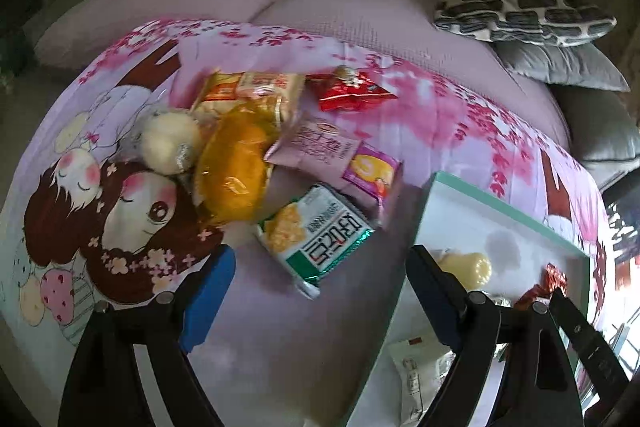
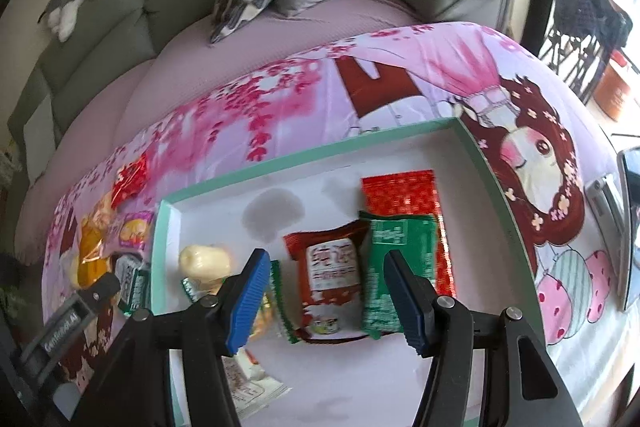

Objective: Organize snacks
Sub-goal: 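Move both tools back over the snack pile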

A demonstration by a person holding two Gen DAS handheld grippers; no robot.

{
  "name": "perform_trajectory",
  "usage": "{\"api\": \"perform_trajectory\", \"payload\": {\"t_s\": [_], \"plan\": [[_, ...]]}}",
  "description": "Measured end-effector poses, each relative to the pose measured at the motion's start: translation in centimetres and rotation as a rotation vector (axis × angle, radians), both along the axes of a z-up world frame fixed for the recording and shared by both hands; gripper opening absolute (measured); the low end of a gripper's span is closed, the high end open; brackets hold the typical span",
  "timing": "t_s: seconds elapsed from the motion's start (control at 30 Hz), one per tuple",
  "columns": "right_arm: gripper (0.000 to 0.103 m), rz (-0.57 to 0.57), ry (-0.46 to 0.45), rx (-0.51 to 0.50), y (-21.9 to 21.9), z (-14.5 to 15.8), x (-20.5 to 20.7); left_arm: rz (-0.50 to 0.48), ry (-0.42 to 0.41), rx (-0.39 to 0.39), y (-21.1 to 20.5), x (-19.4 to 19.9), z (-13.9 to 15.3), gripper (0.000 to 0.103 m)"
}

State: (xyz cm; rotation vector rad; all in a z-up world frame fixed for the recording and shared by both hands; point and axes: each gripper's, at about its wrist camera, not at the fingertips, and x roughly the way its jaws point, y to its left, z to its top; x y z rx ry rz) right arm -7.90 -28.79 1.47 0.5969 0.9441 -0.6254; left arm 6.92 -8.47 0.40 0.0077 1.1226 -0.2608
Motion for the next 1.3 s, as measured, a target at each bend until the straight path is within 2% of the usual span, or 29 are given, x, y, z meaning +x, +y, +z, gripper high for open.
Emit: {"api": "perform_trajectory", "payload": {"t_s": [0.27,0.3,0.33,0.4,0.53,0.67,0.7,0.93,1.2,1.3], "plan": [[0.065,0.03,0.015,-0.017,0.6,0.0,0.5,-0.014,-0.006,0.008,0.0,-0.4,0.1,0.088],[0.067,0.029,0.017,-0.018,0.6,-0.1,0.5,-0.017,-0.01,0.012,-0.1,-0.5,0.1,0.092],[0.074,0.028,0.019,-0.021,0.6,-0.1,0.5,-0.02,-0.014,0.014,-0.1,-0.5,0.2,0.097],[0.085,0.026,0.027,-0.03,0.6,-0.2,0.6,-0.027,-0.021,0.014,-0.1,-0.6,0.2,0.098],[0.091,0.034,0.037,-0.045,0.6,-0.2,0.7,-0.03,-0.036,0.026,-0.2,-0.6,0.2,0.098],[0.103,0.039,0.042,-0.055,0.7,-0.2,0.8,-0.033,-0.046,0.035,-0.3,-0.6,0.2,0.1],[0.103,0.04,0.042,-0.062,0.7,-0.2,0.8,-0.034,-0.051,0.038,-0.3,-0.7,0.2,0.103],[0.103,0.039,0.049,-0.072,0.6,-0.4,0.8,-0.043,-0.091,0.036,-0.2,-0.8,0.5,0.103],[0.103,0.052,-0.002,-0.063,1.1,0.0,1.0,-0.051,-0.13,0.009,0.5,-0.5,1.3,0.103],[0.103,0.065,-0.017,-0.054,1.4,0.0,1.3,-0.043,-0.111,-0.003,1.5,0.1,1.5,0.103]]}}
